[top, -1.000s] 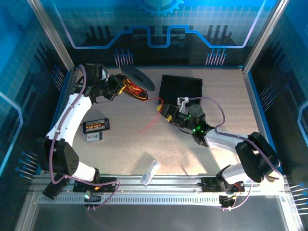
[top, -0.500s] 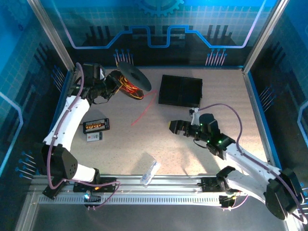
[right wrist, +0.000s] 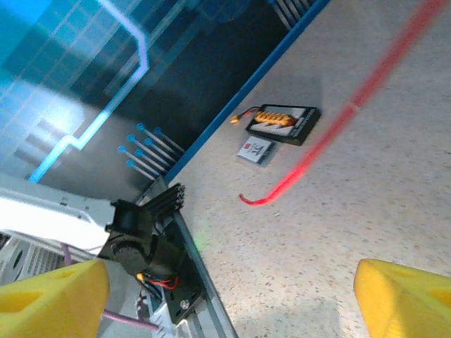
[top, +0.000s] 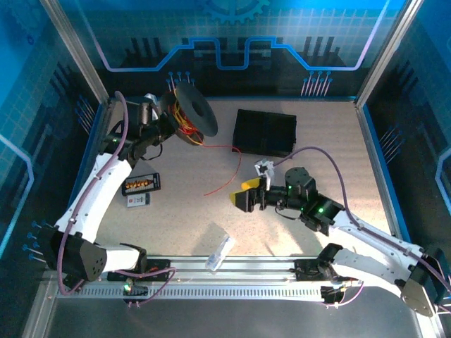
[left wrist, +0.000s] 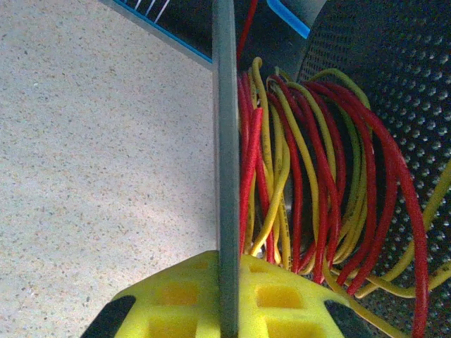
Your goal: Wrap the cables
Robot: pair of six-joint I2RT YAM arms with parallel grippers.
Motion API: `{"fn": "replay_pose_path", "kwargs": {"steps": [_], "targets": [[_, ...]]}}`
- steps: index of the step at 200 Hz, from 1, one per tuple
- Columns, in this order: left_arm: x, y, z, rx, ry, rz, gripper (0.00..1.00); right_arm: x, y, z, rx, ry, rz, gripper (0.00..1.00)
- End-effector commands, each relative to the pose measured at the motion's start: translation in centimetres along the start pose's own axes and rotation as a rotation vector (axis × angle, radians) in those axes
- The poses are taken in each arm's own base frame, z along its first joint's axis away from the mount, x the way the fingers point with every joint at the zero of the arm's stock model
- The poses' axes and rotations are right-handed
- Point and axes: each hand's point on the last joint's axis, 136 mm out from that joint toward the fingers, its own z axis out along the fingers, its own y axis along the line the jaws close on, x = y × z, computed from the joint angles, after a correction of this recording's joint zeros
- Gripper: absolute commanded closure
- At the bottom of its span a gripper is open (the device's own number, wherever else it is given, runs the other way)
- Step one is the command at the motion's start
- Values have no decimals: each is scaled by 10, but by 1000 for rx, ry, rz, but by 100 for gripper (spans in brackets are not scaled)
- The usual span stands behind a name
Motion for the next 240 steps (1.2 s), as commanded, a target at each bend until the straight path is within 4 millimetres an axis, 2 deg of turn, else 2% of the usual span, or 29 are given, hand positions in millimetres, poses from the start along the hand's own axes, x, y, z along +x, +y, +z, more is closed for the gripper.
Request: {"fn": "replay_pose_path", "kwargs": {"steps": [1, 23, 50, 80, 88, 97, 110, 177, 188, 202, 222, 240], "targets": [[-33, -34, -18, 113, -155, 50, 100, -19, 17, 10, -29, -80, -63, 13], [-30, -38, -15, 118, -145, 58, 100, -24, 22, 19, -57, -141, -66, 20], [-28, -40, -16, 121, -141, 67, 100, -31, 11, 25, 7, -175, -67, 25], [-27, -41, -17, 126, -142, 68, 100, -36, 6, 31, 30, -148, -59, 34], [-27, -42, -17, 127, -142, 69, 100, -37, 4, 32, 29, -147, -50, 39], [-27, -42, -18, 129, -144, 69, 100, -39, 3, 33, 29, -160, -40, 47], [-26, -43, -18, 132, -141, 71, 100, -42, -2, 33, 31, -177, -20, 51], [-24, -43, -18, 136, -134, 75, 100, -45, -12, 29, 39, -209, 35, 59], [-23, -44, -18, 136, -133, 75, 100, -45, -12, 29, 35, -212, 40, 62], [-23, -44, -18, 137, -133, 73, 100, -45, -13, 29, 33, -211, 43, 72], [-22, -44, -18, 138, -127, 73, 100, -43, -14, 29, 34, -206, 44, 76], [-22, -46, -19, 149, -123, 70, 100, -41, -16, 30, 39, -198, 41, 85]]}}
